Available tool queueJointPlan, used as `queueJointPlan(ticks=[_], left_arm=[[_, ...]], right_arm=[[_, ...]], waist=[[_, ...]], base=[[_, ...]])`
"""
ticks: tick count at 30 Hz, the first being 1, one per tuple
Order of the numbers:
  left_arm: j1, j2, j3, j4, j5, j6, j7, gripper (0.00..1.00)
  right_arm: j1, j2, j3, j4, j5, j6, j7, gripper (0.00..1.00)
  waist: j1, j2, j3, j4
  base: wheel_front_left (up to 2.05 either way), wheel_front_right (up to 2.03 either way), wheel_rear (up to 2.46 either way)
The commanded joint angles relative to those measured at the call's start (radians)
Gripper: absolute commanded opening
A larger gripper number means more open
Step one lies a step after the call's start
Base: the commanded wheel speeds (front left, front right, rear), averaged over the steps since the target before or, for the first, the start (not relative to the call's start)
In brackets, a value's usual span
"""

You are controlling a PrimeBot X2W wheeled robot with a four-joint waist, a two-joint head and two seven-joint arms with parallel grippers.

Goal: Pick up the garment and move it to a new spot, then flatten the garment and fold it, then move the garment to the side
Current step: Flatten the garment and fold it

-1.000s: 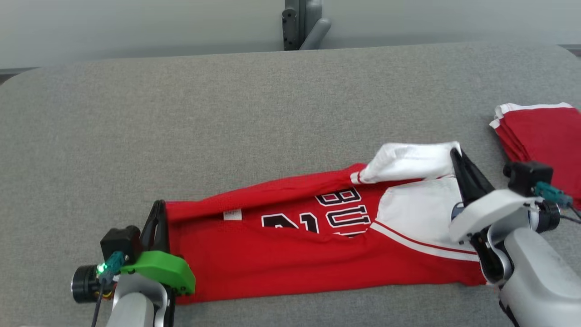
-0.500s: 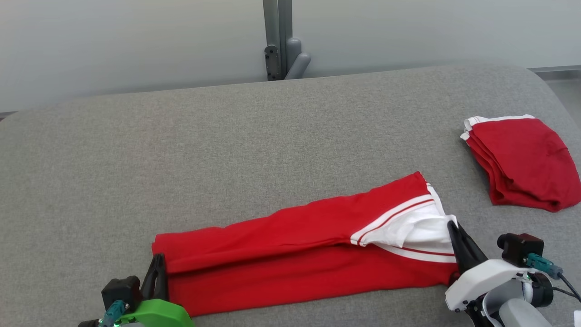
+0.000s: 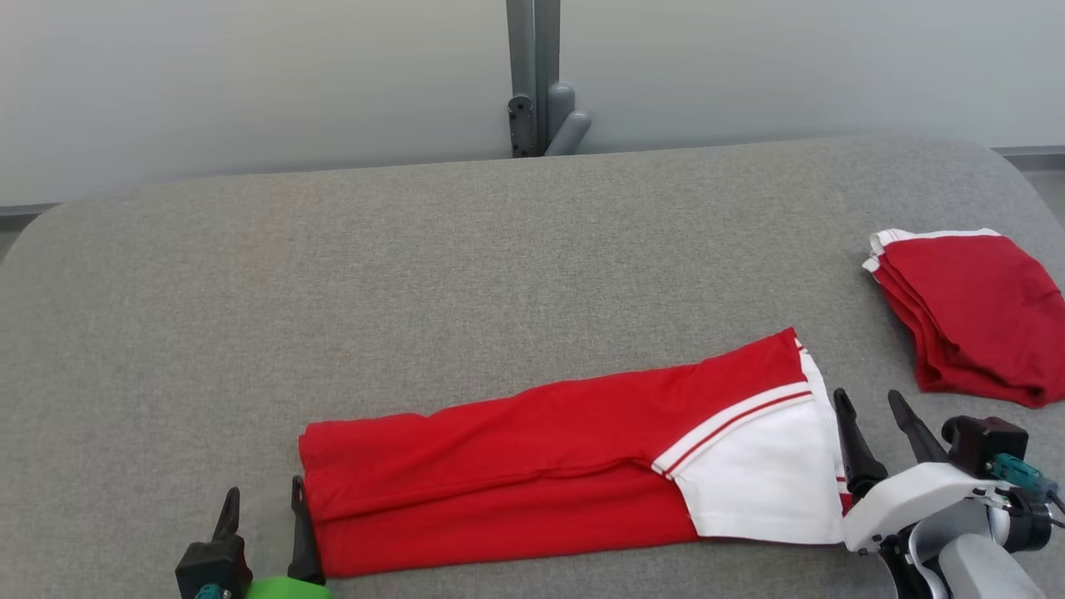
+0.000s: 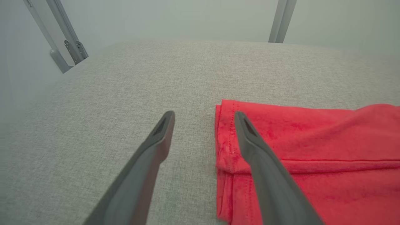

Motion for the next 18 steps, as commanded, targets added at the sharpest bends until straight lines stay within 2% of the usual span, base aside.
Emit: queueJointPlan(ticks=[1, 8, 18], left_arm=[[0.012, 0.004, 0.000, -0.010, 0.013, 0.004, 0.000, 1.00], [0.009, 0.004, -0.010, -0.005, 0.014, -0.003, 0.000, 1.00], [-0.006, 0.004, -0.017, -0.006, -0.001, -0.005, 0.000, 1.00]], right_arm=[[-0.028, -0.010, 0.013, 0.022, -0.010, -0.001, -0.001, 1.00], [-0.118, -0.024, 0.051, 0.207, -0.047, -0.001, 0.088, 1.00], [-0.162, 0.015, 0.090, 0.413, -0.003, -0.001, 0.183, 1.00]], waist=[[0.0000, 0.0000, 0.001, 0.020], [0.0000, 0.0000, 0.018, 0.076], [0.0000, 0.0000, 0.043, 0.107]], base=[[0.00, 0.00, 0.00], [0.00, 0.00, 0.00], [0.00, 0.00, 0.00]])
